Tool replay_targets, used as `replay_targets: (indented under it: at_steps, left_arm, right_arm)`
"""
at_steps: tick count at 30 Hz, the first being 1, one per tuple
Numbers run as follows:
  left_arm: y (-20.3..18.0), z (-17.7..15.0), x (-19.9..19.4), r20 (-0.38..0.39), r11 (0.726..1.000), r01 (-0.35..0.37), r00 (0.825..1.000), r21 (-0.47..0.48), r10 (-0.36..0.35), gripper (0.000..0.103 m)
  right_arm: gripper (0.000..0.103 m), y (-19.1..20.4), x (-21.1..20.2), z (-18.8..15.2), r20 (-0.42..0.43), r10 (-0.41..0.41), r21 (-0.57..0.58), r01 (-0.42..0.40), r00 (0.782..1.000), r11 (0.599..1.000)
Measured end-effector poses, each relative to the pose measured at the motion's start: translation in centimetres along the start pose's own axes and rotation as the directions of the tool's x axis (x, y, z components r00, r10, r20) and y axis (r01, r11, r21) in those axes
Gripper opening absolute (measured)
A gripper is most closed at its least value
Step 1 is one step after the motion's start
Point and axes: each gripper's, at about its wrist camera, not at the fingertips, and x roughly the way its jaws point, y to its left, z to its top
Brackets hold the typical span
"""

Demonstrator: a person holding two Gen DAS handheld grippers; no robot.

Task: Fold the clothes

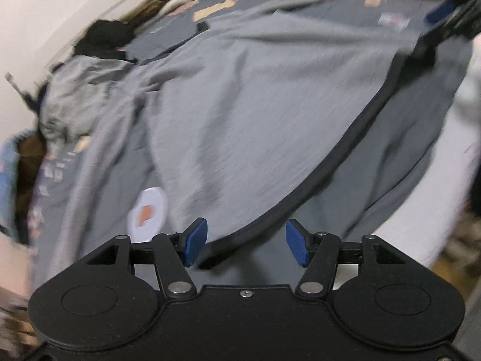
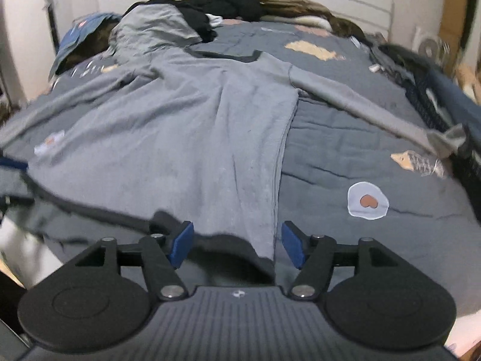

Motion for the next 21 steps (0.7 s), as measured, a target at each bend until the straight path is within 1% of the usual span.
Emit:
replay_targets:
  at_steps: [2, 5, 6, 8, 9, 11, 13, 14, 17, 21]
  left_arm:
    - [0.0, -0.5, 0.4, -0.002, 0.998, -0.053, 0.999, 0.025, 0.053, 0.058]
    - [0.0, -1.2, 1.1, -0.002, 0.989, -0.131, 0.991, 0.063, 0.131, 0.058]
    - [0.1, -1.4, 1.2, 0.002, 0.987, -0.149, 0.989, 0.059, 0.149, 0.055]
    - [1.6, -1.4, 0.9, 0.028, 0.990, -0.134, 0.990, -0.052, 0.135, 0.041]
    - [2.4, -1.3, 0.7, 0.039, 0.986, -0.126, 0.991, -0.111, 0.131, 0.029]
    - [4.0, -1.3, 0.3, 0.066, 0.966, -0.113, 0.989, -0.231, 0.131, 0.027]
    - [5.4, -1.3, -0.1, 0.094, 0.939, -0.089, 0.987, -0.333, 0.127, 0.027]
    - [5.9, -1.3, -0.2, 0.101, 0.927, -0.072, 0.988, -0.367, 0.116, 0.027]
    - [5.6, -1.0, 0.2, 0.083, 0.938, -0.088, 0.989, -0.336, 0.123, 0.028]
    - [4.8, -1.1, 1.3, 0.042, 0.943, -0.086, 0.994, -0.321, 0.105, 0.028]
  right_arm:
    - [0.065, 0.1, 0.6, -0.4, -0.013, -0.017, -0.019, 0.017, 1.000, 1.000]
    - [0.066, 0.3, 1.4, -1.0, -0.025, -0.042, -0.043, 0.041, 0.999, 0.998]
    - [0.065, 0.2, 1.6, -0.9, -0.013, -0.047, -0.036, 0.046, 0.999, 0.998]
    - [0.065, 0.0, 2.0, -0.8, 0.009, -0.057, -0.023, 0.058, 0.998, 0.998]
    - [0.065, -0.1, 2.2, -0.8, 0.007, -0.066, -0.016, 0.066, 0.998, 0.998]
    - [0.065, -0.5, 2.7, -1.0, 0.004, -0.082, -0.002, 0.082, 0.997, 0.997]
    - [0.065, -0.8, 2.7, -1.0, 0.008, -0.090, 0.018, 0.090, 0.996, 0.996]
    - [0.065, -1.0, 2.6, -1.0, 0.022, -0.091, 0.026, 0.090, 0.996, 0.996]
    - [0.065, -1.2, 2.1, -1.0, 0.048, -0.073, 0.039, 0.071, 0.996, 0.997]
    - [0.065, -0.7, 2.6, -1.3, 0.007, -0.081, 0.002, 0.081, 0.997, 0.997]
